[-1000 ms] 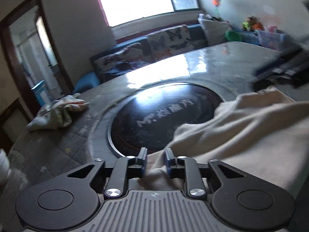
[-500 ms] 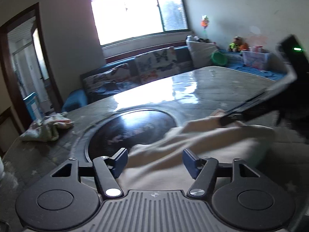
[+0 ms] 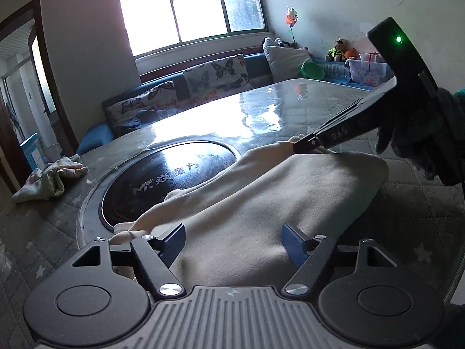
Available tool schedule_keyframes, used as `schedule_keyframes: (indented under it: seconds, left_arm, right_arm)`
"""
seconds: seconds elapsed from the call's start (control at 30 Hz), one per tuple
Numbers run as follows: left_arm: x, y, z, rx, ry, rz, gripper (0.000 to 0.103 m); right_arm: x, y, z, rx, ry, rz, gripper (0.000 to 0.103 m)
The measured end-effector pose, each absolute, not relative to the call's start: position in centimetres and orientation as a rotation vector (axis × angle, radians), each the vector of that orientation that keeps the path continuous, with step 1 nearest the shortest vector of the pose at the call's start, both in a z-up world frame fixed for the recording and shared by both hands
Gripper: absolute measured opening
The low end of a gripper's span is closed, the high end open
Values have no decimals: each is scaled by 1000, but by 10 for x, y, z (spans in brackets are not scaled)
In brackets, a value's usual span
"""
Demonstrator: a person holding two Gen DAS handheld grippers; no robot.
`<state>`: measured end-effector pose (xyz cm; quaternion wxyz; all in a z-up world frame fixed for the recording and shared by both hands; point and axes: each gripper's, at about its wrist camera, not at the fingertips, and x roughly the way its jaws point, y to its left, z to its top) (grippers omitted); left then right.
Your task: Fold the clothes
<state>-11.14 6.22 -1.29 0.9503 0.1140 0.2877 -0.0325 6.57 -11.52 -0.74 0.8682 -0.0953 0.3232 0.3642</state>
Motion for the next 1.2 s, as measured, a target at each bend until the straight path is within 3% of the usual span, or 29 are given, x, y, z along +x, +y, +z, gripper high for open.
schedule_keyframes:
  seconds: [0.33, 0.63, 0.87, 0.97, 1.03, 1.1, 1.2]
  left_arm:
    - [-109, 66, -15, 203, 582, -54, 87]
    - [-108, 108, -9, 80, 619, 2, 91]
    - [-104, 148, 4, -77, 600, 87, 83]
    - [-102, 165, 4, -162, 609, 106, 63]
    - [-100, 177, 0, -226, 632, 115, 39]
    - [-98, 186, -6, -274, 661, 131, 32]
    - [-100, 191, -11, -305, 653, 129, 11]
  right_arm:
    - [14, -131, 28, -171, 622, 930, 12]
    - [17, -133, -5, -112, 725, 933, 14]
    - [14, -135, -5, -104, 716, 954, 33]
    - [13, -134, -5, -105, 715, 962, 39]
    - [12, -134, -5, -104, 714, 963, 40]
    - [11, -133, -6, -101, 713, 967, 45]
    - [9, -130, -5, -120, 704, 973, 52]
